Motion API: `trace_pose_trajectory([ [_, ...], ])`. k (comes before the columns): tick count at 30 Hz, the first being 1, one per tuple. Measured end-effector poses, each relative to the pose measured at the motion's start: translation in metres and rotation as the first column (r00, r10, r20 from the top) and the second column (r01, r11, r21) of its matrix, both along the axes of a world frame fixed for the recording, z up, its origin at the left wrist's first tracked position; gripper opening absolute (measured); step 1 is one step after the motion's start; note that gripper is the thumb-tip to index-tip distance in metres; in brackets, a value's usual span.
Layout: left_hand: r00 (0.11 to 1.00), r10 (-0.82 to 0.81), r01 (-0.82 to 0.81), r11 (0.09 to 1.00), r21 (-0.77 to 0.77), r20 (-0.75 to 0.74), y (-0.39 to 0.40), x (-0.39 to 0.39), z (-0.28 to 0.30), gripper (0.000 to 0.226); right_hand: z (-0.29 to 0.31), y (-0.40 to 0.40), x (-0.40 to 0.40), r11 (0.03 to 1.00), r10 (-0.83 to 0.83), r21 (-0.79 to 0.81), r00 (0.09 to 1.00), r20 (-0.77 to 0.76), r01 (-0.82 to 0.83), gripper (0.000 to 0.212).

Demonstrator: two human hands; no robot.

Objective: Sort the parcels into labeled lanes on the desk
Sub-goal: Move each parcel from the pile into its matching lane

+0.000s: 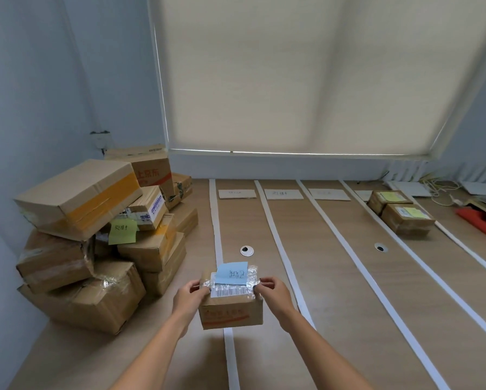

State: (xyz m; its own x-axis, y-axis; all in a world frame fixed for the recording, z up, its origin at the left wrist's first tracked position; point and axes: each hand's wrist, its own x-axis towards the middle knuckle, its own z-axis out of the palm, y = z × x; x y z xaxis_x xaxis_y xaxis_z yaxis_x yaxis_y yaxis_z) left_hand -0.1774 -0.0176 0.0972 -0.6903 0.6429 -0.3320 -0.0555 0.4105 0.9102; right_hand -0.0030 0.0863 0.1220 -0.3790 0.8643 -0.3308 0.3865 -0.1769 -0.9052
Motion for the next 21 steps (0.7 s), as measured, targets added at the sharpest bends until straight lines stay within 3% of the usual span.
trace_pose_trajectory([
  [4, 0.996, 0.007, -0.011, 0.999, 0.045, 0.085, 0.007, 0.022, -0.010, 0.040, -0.010, 0.004, 0.017, 0.999, 0.040, -0.015, 0.999, 0.002, -0.040, 0.029],
  [8, 0.983, -0.002, -0.012, 0.997, 0.073, 0.182, 0.025, 0.051, -0.010, 0.040, -0.011, 0.017, 0.033, 0.998, 0.064, 0.001, 0.998, 0.004, -0.064, 0.060],
  [14, 0.989, -0.016, -0.001, 0.994, 0.112, 0.150, 0.082, 0.101, -0.009, 0.040, -0.013, 0.076, 0.081, 0.995, 0.058, 0.085, 0.998, 0.028, -0.061, 0.054],
  [21, 0.996, -0.006, -0.006, 0.992, 0.123, 0.091, 0.194, 0.209, -0.017, 0.037, -0.022, 0.201, 0.181, 0.990, 0.087, 0.103, 0.995, 0.054, -0.092, 0.056],
])
